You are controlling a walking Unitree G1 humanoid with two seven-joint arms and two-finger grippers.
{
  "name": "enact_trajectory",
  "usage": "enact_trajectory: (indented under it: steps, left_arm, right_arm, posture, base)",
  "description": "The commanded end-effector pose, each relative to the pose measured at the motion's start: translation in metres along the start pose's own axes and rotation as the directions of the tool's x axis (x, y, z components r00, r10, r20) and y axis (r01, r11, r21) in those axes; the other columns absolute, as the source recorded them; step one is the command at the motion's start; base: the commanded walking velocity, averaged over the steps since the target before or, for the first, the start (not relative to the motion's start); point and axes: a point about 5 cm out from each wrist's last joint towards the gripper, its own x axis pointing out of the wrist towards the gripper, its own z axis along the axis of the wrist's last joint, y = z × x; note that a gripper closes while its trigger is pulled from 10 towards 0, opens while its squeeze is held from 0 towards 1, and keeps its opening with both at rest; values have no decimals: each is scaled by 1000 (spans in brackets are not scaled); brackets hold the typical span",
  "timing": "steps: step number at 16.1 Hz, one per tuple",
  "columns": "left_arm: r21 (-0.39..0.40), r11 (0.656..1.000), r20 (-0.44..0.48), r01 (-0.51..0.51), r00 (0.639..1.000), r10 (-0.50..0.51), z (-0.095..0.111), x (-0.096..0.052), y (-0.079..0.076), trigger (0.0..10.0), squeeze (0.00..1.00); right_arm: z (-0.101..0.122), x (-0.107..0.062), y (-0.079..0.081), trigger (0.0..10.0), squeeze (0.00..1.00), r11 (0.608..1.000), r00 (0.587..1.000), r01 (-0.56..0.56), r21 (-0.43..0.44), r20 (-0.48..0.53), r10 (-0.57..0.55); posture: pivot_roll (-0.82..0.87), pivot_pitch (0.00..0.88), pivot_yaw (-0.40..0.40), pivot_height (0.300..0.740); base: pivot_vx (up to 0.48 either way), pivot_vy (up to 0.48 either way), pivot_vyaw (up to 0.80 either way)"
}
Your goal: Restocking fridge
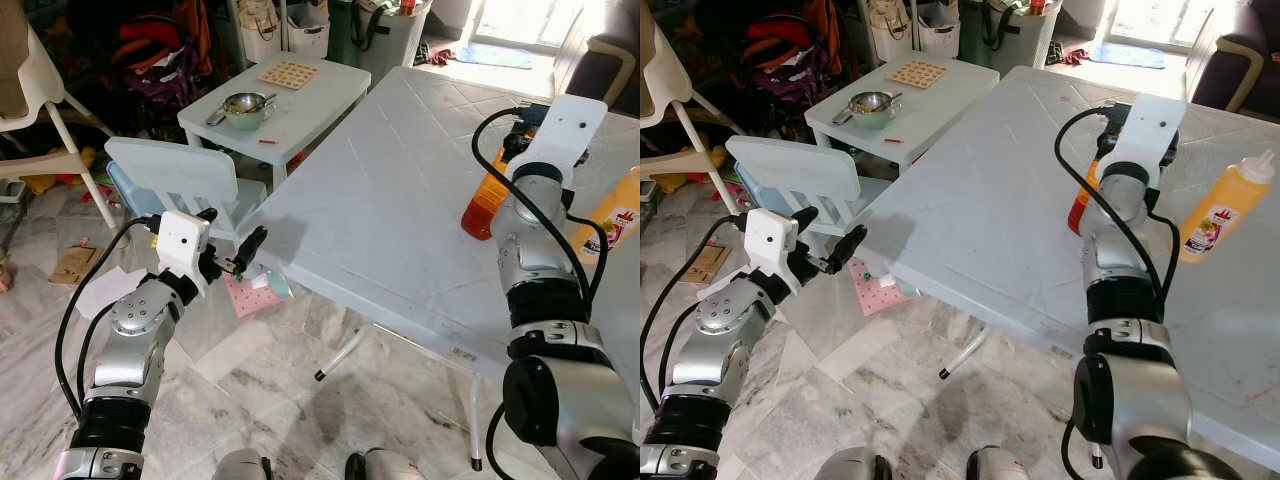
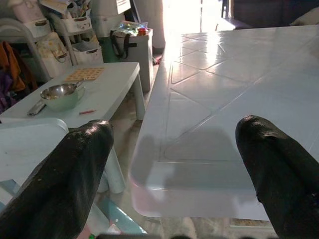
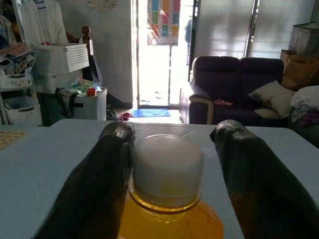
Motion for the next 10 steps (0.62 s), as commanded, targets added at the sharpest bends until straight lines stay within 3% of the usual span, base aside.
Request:
enact_trajectory:
  steps: [1,10]
  left_arm:
    - [17,1000,0,0,1000,0,3,-1,2,10000,0]
    - [19,999,-16,-27,999,28,-1,-3,5,10000,0]
  right_arm:
    - [6,5,2,0,0,1000,1000,-3,8,4,3]
    - [-1,4,-5,0,0,999,998,-1,34,-68,3]
  posture:
    - [104,26,24,740]
    - [102,2,-4,740]
  base:
    - [0,0,0]
    - [0,0,0]
